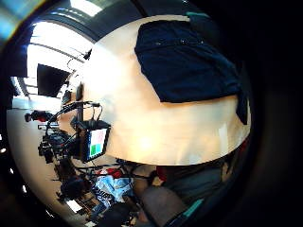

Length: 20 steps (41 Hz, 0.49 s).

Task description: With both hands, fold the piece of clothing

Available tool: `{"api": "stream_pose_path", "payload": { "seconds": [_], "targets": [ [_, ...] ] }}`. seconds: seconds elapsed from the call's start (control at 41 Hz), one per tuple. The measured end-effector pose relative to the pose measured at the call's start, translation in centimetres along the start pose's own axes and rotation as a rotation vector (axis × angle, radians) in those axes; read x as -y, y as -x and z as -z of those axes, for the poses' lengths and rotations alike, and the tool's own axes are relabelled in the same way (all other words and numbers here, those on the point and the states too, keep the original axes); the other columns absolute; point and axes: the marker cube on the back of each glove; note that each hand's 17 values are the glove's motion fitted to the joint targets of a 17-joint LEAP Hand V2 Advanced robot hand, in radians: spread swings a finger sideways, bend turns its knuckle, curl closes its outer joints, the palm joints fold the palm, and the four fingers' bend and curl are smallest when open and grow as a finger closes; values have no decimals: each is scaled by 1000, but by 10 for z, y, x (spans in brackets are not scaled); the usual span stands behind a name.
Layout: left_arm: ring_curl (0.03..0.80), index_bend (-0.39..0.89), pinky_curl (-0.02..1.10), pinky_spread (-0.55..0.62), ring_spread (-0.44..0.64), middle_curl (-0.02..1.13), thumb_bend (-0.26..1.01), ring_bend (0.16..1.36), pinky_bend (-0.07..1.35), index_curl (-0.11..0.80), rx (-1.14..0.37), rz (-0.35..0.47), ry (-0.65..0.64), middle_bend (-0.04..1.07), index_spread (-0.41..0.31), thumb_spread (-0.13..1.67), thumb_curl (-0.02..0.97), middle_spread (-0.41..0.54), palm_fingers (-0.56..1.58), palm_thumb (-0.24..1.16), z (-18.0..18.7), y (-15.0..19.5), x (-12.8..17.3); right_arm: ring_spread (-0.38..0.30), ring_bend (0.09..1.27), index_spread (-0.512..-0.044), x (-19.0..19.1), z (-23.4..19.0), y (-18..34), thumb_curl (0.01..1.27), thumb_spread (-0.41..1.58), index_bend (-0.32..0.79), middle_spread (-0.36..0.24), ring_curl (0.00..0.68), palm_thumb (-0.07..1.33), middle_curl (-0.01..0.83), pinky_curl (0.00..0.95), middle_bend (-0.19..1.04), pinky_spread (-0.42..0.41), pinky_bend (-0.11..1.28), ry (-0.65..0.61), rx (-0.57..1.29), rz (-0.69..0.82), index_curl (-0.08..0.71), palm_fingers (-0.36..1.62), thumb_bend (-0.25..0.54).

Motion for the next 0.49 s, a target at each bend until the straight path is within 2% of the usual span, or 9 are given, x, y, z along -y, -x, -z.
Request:
{"api": "stream_pose_path", "payload": {
  "seconds": [0.024,0.098,0.195,0.342,0.488],
  "targets": [
    [77,167,48,128,89,63,46,406,319,48,-1,0,1,236,-56,409,39,14,472,96,1,0,-1,71,203,-172,1,-1,-1,59,421,199,44,24,425,19,107,124,141,475,-2,-2,-2,53,222,316],
    [135,159,97,183,123,121,35,438,343,84,-4,0,8,232,-80,582,65,20,445,100,5,-2,-5,101,212,-233,6,-4,-3,90,659,194,60,57,506,38,163,133,191,523,-22,-21,-11,101,192,397],
    [178,158,133,234,153,170,15,461,358,123,4,-2,-13,224,-99,740,95,24,421,100,-1,3,2,128,223,-284,10,-7,-5,125,905,191,77,86,574,62,206,145,234,553,-33,-28,-12,147,166,473],
    [209,156,163,281,178,218,-13,474,368,168,4,-4,-15,218,-114,876,135,28,399,93,6,1,-2,156,239,-323,4,-2,-1,159,1150,180,89,117,597,94,243,156,267,573,-22,-12,-8,191,137,518],
    [229,153,186,307,190,254,-20,481,372,204,16,1,-8,213,-121,943,168,30,384,86,0,3,1,170,250,-341,1,1,-1,186,1296,177,99,142,593,122,267,161,282,583,-17,-2,-3,225,117,529]
  ]
}}
